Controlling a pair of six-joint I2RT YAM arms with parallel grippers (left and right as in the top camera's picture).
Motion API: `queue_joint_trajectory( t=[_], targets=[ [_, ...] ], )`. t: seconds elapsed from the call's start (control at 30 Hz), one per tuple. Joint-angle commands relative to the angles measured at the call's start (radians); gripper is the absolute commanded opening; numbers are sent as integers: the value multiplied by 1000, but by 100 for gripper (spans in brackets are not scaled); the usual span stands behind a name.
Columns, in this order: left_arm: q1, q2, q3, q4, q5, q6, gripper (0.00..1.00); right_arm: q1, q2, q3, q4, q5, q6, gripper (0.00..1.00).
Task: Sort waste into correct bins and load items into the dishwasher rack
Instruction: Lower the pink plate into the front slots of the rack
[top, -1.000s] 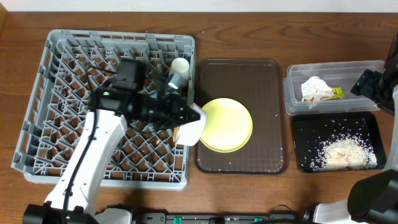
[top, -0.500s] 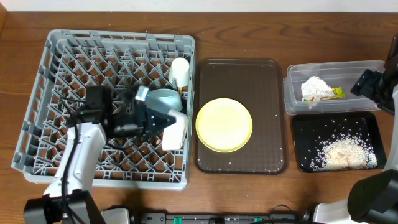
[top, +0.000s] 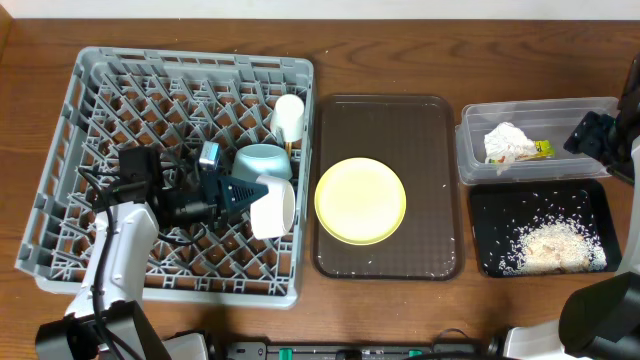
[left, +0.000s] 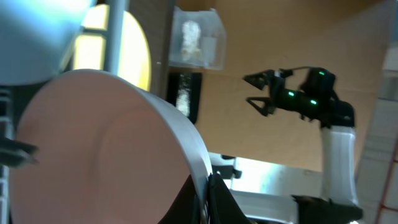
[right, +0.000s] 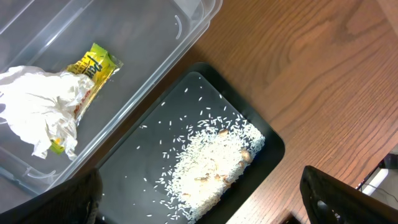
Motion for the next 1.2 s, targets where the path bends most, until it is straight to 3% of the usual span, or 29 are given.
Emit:
queue_joint_trajectory(
  t=[0.0, 0.1, 0.13, 0.33, 0.57, 0.87, 1.17],
  targets=[
    [19, 10, -42, -14, -253, 10, 8, -11, -16, 5, -1, 10, 13, 99],
    [19, 10, -42, -13, -308, 10, 17, -11, -16, 5, -1, 10, 13, 99],
    [19, 10, -42, -13, -323, 10, 28, -11, -16, 5, -1, 10, 13, 99],
    [19, 9, -38, 13, -330, -26, 44, -11, -16, 5, -1, 10, 13, 99],
    [19, 3, 30, 16, -361, -87, 51, -11, -16, 5, -1, 10, 13, 99],
    [19, -102, 64, 16, -628, -171, 62, -11, -16, 5, -1, 10, 13, 99],
    [19, -283, 80, 16, -780, -232, 68, -11, -16, 5, -1, 10, 13, 99]
  ],
)
